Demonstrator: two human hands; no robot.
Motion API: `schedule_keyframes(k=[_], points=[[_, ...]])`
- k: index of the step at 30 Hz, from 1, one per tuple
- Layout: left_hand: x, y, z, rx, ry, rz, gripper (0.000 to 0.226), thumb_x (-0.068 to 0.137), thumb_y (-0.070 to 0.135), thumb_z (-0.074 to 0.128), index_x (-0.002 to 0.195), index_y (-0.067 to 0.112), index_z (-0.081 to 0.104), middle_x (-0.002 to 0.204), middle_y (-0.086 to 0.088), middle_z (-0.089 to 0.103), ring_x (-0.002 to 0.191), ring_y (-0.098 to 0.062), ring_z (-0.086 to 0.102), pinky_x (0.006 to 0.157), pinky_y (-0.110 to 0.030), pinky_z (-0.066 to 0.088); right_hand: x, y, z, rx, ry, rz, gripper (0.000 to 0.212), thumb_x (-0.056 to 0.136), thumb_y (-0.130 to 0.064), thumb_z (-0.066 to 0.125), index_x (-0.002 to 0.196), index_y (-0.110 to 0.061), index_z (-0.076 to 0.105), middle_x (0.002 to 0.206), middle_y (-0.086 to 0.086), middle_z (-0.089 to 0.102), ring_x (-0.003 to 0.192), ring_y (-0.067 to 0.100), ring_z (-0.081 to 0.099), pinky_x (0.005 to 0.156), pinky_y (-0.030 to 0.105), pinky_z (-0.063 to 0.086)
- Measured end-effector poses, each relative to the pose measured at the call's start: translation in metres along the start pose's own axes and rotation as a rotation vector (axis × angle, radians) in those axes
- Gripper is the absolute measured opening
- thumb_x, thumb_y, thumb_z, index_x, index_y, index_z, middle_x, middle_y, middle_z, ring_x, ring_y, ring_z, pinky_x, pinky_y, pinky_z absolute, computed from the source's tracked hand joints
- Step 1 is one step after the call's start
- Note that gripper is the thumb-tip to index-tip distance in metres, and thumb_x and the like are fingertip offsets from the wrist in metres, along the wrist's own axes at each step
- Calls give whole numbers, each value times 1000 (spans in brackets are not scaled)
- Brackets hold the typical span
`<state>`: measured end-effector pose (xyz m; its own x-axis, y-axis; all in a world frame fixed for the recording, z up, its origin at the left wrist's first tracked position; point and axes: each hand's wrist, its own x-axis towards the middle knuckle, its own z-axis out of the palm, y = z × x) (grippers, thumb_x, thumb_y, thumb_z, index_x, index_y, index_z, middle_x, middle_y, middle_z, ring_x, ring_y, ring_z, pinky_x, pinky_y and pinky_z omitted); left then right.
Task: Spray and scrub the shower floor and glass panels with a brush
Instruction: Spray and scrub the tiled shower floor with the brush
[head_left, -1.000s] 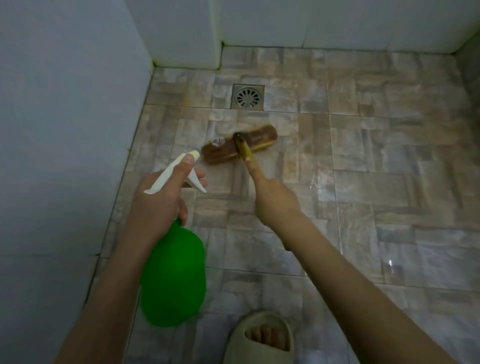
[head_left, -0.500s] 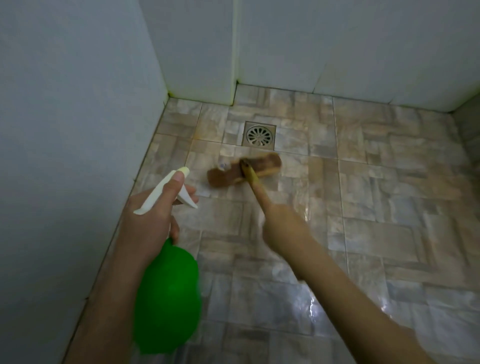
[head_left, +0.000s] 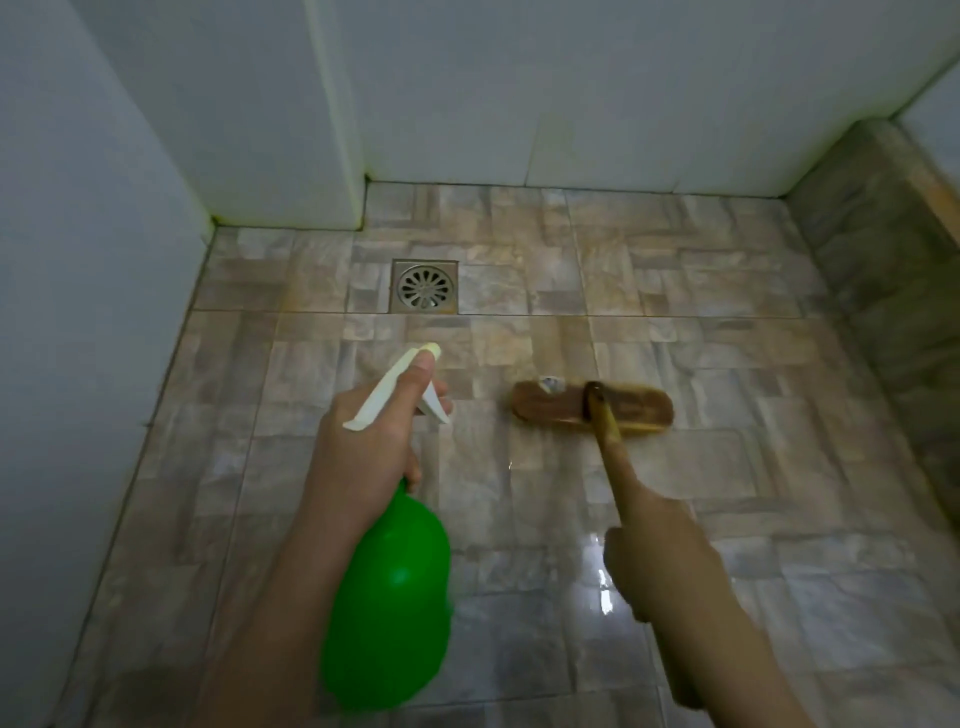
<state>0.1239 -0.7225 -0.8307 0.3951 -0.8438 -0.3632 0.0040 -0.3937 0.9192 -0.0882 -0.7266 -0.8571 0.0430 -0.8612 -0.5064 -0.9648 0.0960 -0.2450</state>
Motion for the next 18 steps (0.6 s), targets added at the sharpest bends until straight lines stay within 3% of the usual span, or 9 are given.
schedule_keyframes(k=[3,5,8,9,12,15,18], points=[[8,2,23,47,-33,17,38,95,57,55,74,35,78,96,-21,74,35,-17,49,55,-34,48,60,6,-17,-34,132,-77,102,87,1,48,145,-48,-20,73,9,58,59,20,57,50,34,51],[12,4,35,61,-57,35,37,95,57,54,74,38,77,100,-27,72,34,-15,49,54,-31,47,114,2,-37,-4,171,-92,96,88,3,46,149,-45,-10,95,15,62,77,27,63,61,41,57],[18,6,52,60,-99,50,34,95,59,54,72,47,76,101,-28,71,36,-17,49,52,-30,45,126,18,-55,-15,133,-79,101,85,5,46,147,-52,-9,112,17,57,79,30,65,59,38,58],[19,7,57,55,-110,51,33,95,59,54,73,48,76,100,-28,72,36,-18,49,52,-31,45,106,31,-48,-23,137,-66,105,83,7,48,145,-53,-12,108,18,59,76,30,65,54,35,55],[23,8,74,49,-126,50,41,93,59,56,74,32,79,96,-25,74,33,-18,49,53,-31,45,42,57,-18,-18,94,26,103,85,4,46,145,-49,-20,68,6,54,54,19,53,43,29,40],[25,13,94,57,-180,61,34,86,67,56,74,43,78,97,-25,73,38,-18,52,54,-33,47,96,63,-35,-26,192,22,100,86,4,45,147,-48,-15,66,4,49,53,18,53,44,30,44],[25,14,114,67,-199,58,32,89,65,56,70,48,75,100,-25,72,39,-16,52,51,-30,48,150,74,-70,45,253,11,99,85,4,44,148,-48,-13,76,12,56,56,24,56,53,41,55]])
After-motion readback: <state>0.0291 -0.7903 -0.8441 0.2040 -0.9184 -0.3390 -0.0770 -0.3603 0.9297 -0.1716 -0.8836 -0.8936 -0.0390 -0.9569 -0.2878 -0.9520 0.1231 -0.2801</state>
